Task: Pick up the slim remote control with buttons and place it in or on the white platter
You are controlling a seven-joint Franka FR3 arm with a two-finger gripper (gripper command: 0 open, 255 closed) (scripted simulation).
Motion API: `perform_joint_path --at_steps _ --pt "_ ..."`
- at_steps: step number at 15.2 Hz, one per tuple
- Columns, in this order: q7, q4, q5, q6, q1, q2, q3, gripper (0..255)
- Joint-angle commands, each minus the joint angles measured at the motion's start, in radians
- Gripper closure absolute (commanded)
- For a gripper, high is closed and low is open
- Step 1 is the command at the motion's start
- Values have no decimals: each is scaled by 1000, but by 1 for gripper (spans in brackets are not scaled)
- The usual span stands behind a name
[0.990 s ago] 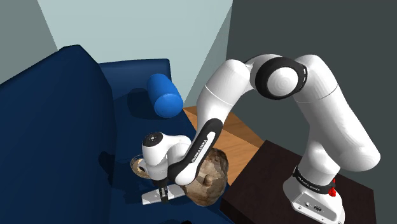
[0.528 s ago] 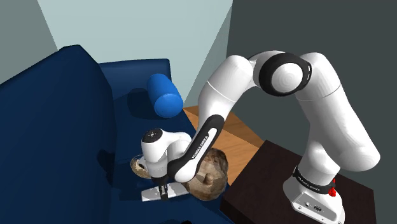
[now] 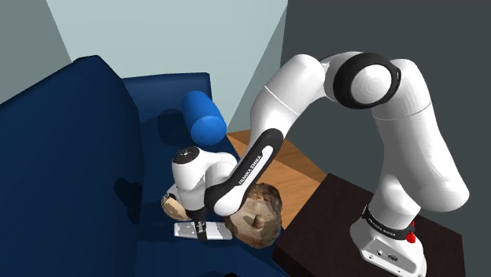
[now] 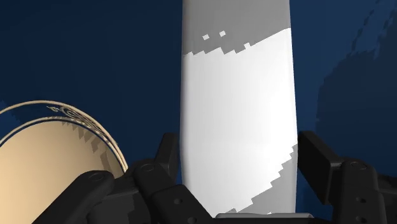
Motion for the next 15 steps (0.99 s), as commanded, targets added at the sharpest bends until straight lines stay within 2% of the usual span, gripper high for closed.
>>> perform_joint_path --at_steps 1,15 --pt "-6 -6 8 -17 -5 -23 7 255" --pt "-48 -10 67 -150 -34 -164 47 255"
